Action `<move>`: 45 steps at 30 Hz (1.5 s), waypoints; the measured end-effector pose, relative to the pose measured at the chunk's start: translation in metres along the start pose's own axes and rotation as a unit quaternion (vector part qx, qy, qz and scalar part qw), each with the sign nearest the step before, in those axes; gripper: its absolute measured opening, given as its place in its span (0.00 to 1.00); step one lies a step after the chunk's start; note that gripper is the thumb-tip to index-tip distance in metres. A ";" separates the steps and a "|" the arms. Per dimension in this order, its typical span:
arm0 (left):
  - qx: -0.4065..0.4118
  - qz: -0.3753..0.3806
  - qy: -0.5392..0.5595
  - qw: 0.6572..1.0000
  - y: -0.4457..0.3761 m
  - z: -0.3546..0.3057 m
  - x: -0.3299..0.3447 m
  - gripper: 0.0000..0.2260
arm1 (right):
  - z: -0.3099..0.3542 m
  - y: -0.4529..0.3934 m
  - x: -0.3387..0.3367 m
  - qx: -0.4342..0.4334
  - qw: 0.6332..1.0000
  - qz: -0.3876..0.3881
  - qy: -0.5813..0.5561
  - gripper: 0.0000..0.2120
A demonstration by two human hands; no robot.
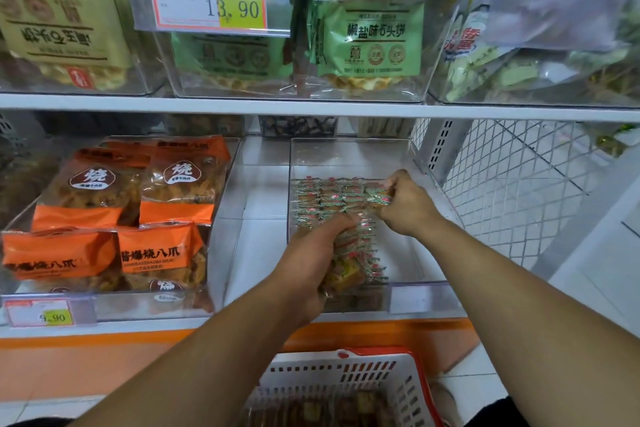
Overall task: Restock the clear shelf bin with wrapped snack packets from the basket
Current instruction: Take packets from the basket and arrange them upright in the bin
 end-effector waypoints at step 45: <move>-0.058 0.014 0.029 0.998 -0.010 0.015 -0.007 0.14 | -0.019 -0.037 0.048 0.062 0.994 0.066 -0.069 0.33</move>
Point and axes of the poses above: each hand's wrist, its own y-axis away from the middle knuckle, its own x-axis out of the palm, z = x × y, the point moved 9 cm from there along -y, towards the middle knuckle, and after that the axes turned 15 degrees about y, right-handed, at the moved point
